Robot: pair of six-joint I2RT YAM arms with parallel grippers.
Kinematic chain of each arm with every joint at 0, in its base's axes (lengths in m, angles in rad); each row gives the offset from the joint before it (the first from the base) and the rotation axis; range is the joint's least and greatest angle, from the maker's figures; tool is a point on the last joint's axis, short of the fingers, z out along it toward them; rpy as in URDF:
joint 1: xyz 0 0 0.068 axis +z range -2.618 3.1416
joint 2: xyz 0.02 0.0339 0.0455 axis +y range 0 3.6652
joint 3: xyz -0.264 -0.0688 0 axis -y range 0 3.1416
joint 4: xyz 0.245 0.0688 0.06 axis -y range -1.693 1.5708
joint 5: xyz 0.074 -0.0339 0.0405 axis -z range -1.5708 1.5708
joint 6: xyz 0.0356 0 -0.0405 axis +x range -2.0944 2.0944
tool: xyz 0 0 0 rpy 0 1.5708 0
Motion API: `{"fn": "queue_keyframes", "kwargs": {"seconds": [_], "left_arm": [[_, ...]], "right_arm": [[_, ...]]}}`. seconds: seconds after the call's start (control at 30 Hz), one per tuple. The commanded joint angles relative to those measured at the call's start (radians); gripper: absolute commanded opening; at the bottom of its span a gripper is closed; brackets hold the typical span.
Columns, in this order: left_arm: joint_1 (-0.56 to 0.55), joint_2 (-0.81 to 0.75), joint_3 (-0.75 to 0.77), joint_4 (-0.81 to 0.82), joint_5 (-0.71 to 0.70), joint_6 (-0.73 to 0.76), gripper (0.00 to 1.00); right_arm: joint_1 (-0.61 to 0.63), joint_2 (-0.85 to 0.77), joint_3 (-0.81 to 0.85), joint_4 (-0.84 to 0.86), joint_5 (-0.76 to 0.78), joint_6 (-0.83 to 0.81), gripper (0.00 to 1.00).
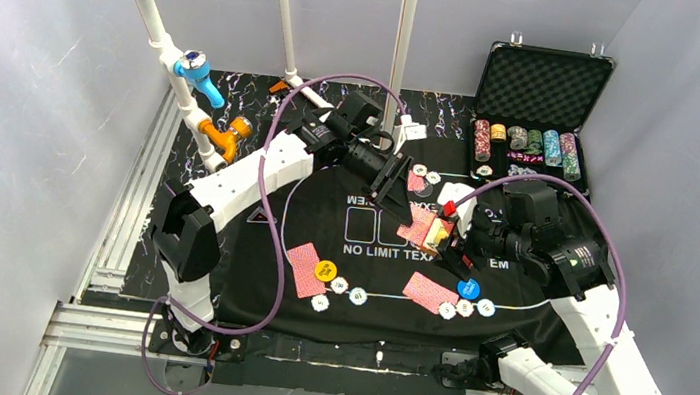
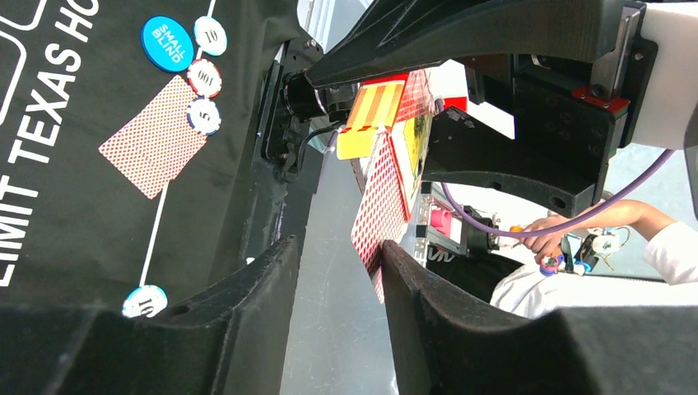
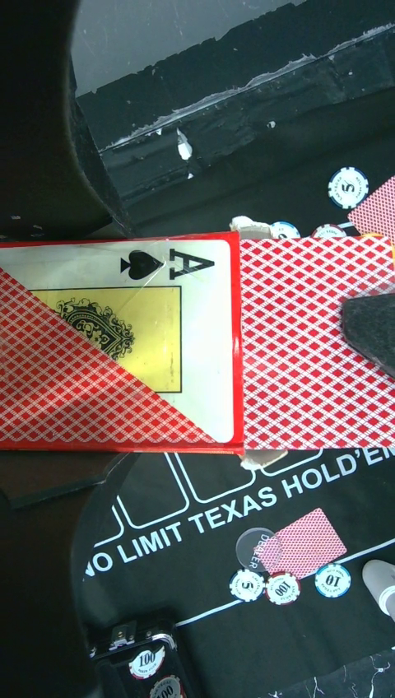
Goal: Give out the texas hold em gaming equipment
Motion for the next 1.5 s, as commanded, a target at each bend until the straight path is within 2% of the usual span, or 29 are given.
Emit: {"fn": "queue_keyframes", "kwargs": {"seconds": [0.0, 0.07, 0.17, 0.33, 0.37, 0.43, 0.6, 0.73, 0.77, 0.8, 0.87, 1.0, 1.07, 1.27, 1.47], "left_arm": [[-0.010, -0.054, 0.004, 0.003, 0.039, 0.015, 0.43], [-0.016, -0.048, 0.012, 0.009, 0.037, 0.007, 0.41], [-0.007, -0.047, 0.002, 0.006, 0.034, -0.014, 0.30], [0.019, -0.076, -0.040, 0.018, 0.039, -0.021, 0.22], [0.030, -0.085, -0.053, 0.019, 0.041, -0.020, 0.13], [0.040, -0.091, -0.059, 0.032, 0.060, -0.032, 0.08], [0.073, -0.115, -0.101, 0.140, 0.127, -0.116, 0.00], [0.103, -0.146, -0.158, 0.267, 0.152, -0.215, 0.00], [0.124, -0.159, -0.185, 0.329, 0.152, -0.278, 0.00], [0.172, -0.173, -0.228, 0.404, 0.110, -0.346, 0.00], [0.215, -0.148, -0.241, 0.441, 0.061, -0.393, 0.00], [0.246, -0.086, -0.234, 0.488, 0.025, -0.452, 0.00], [0.273, -0.049, -0.316, 0.535, -0.092, -0.493, 0.00], [0.286, 0.018, -0.356, 0.499, -0.334, -0.439, 0.00], [0.301, 0.110, -0.344, 0.482, -0.457, -0.415, 0.00]], "right_arm": [[-0.003, -0.011, 0.011, 0.066, -0.038, 0.004, 0.01], [-0.003, -0.011, 0.014, 0.065, -0.037, 0.003, 0.01], [-0.003, -0.010, 0.021, 0.055, -0.031, 0.002, 0.01], [-0.004, -0.017, 0.022, 0.043, -0.028, 0.003, 0.01], [-0.003, -0.016, 0.023, 0.044, -0.026, 0.004, 0.01], [-0.003, -0.014, 0.024, 0.044, -0.027, 0.002, 0.01], [-0.004, -0.017, 0.020, 0.037, -0.023, 0.000, 0.01], [-0.003, -0.018, 0.020, 0.035, -0.015, -0.003, 0.01], [-0.003, -0.019, 0.019, 0.032, -0.014, -0.005, 0.01], [-0.003, -0.025, 0.011, 0.017, -0.006, -0.019, 0.01], [-0.003, -0.040, 0.004, 0.002, 0.002, -0.024, 0.01], [-0.003, -0.046, 0.022, -0.041, 0.026, -0.030, 0.01], [-0.004, -0.050, 0.031, -0.059, 0.036, -0.028, 0.01], [-0.004, -0.033, 0.058, -0.074, 0.059, -0.030, 0.01], [-0.004, -0.022, 0.076, -0.095, 0.067, -0.031, 0.01]]}}
